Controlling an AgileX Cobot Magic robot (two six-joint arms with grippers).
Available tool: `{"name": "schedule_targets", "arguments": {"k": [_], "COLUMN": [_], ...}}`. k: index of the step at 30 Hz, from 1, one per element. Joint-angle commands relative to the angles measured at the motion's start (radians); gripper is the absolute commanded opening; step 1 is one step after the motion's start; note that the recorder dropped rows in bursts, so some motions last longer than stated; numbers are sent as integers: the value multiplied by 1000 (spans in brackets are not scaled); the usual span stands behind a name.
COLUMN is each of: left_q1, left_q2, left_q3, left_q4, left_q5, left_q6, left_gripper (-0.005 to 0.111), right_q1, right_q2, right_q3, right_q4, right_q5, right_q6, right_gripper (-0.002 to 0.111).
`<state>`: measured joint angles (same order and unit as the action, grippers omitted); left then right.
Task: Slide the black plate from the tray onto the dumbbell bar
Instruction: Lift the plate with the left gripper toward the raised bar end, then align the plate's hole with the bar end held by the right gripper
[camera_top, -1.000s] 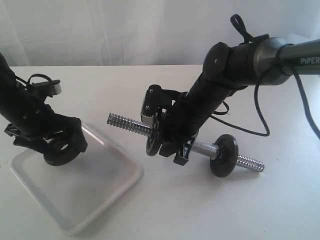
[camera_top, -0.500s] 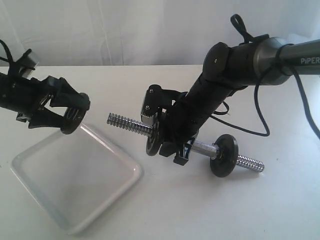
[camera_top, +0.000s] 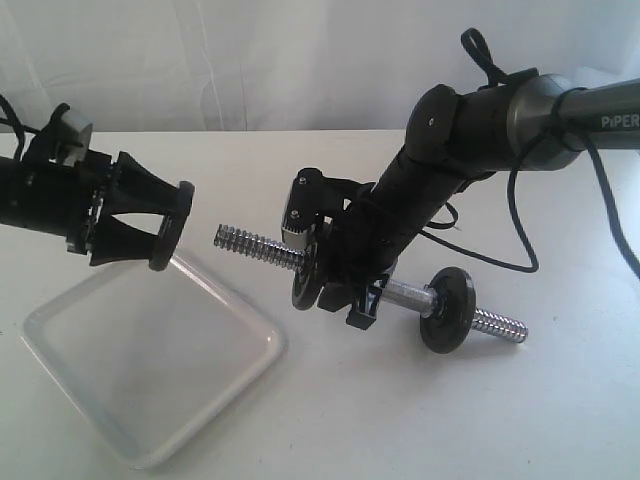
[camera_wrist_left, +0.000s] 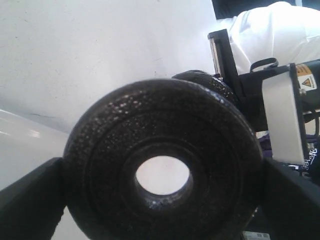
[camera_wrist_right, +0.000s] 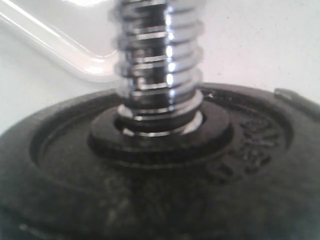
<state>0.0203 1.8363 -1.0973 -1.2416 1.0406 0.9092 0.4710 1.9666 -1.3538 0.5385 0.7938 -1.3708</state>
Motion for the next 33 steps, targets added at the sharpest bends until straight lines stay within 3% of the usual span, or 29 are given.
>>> {"name": "schedule_targets", "arguments": {"k": [1,23,33], "left_q1": [1,-48,-125], "left_q2": [5,91,91], "left_q3": [15,15,16], "left_q4": [-204,-270,-268], "left_q5": [137,181,179], "left_q6": [113,171,168], "left_gripper": [0,0,0], "right_q1": [-3,-3,-3], "right_q2": [-54,-54,-54], "right_q3": [-18,-18,-18], "right_q4": [64,64,64], "right_q5": [-39,-40,-40], "right_q6": [-15,-19,-19], "right_gripper": [0,0,0]}}
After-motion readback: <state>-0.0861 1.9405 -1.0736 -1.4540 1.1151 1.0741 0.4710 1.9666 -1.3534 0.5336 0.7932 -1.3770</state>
